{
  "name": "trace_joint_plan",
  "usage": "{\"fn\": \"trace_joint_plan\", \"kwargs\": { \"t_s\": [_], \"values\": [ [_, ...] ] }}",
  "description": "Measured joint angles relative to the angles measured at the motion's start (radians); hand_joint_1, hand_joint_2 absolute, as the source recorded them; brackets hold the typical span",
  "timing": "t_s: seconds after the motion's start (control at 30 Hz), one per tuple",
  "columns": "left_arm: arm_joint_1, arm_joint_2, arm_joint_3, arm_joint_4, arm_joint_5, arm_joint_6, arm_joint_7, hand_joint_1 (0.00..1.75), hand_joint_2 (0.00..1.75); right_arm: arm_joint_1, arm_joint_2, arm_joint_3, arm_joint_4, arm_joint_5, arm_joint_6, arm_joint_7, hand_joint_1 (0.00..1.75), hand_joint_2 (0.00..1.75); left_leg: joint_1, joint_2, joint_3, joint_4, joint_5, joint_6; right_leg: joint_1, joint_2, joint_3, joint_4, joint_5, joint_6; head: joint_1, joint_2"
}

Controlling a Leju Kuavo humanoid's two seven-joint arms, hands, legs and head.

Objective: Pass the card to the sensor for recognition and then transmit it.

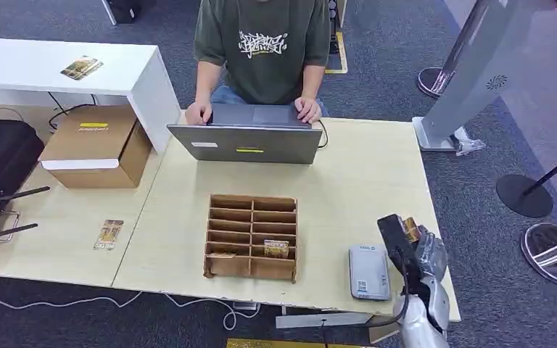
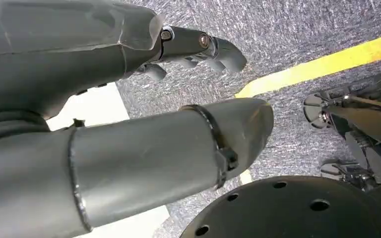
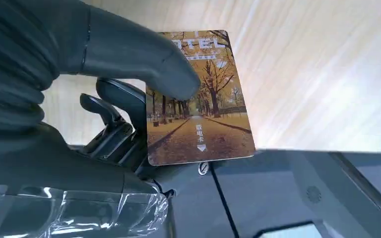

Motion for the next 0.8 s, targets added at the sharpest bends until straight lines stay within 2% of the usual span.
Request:
{"fn": "trace_joint_plan", "kwargs": {
  "t_s": [0.37,0.57,0.67,0.8],
  "values": [
    [0.0,-0.001,0.005,0.0,-0.002,0.001,-0.002,0.0,0.0,0.031,0.012,0.002,-0.068,0.0,-0.012,-0.016,1.75,1.75,0.0,0.0,0.0,0.0,0.0,0.0,0.0,0.0,0.0,0.0,0.0,0.0,0.0,0.0],
    [-0.001,-0.002,0.007,0.0,-0.015,0.008,-0.006,0.0,0.0,0.084,0.032,0.026,-0.173,0.018,-0.06,-0.045,1.75,1.75,0.0,0.0,0.0,0.0,0.0,0.0,0.0,0.0,0.0,0.0,0.0,0.0,0.0,0.0],
    [-0.001,-0.003,0.014,0.0,-0.019,0.008,-0.008,0.0,0.0,0.125,0.047,0.051,-0.257,0.05,-0.076,-0.037,1.75,1.75,0.0,0.0,0.0,0.0,0.0,0.0,0.0,0.0,0.0,0.0,-0.001,-0.001,0.0,0.0],
    [-0.001,-0.006,0.029,0.0,-0.022,0.008,-0.008,0.0,0.0,0.196,0.066,0.089,-0.385,0.093,-0.052,0.017,1.75,1.75,0.0,0.0,0.0,0.0,-0.001,0.0,0.0,0.0,-0.001,0.0,-0.001,-0.001,0.0,0.0]
  ]
}}
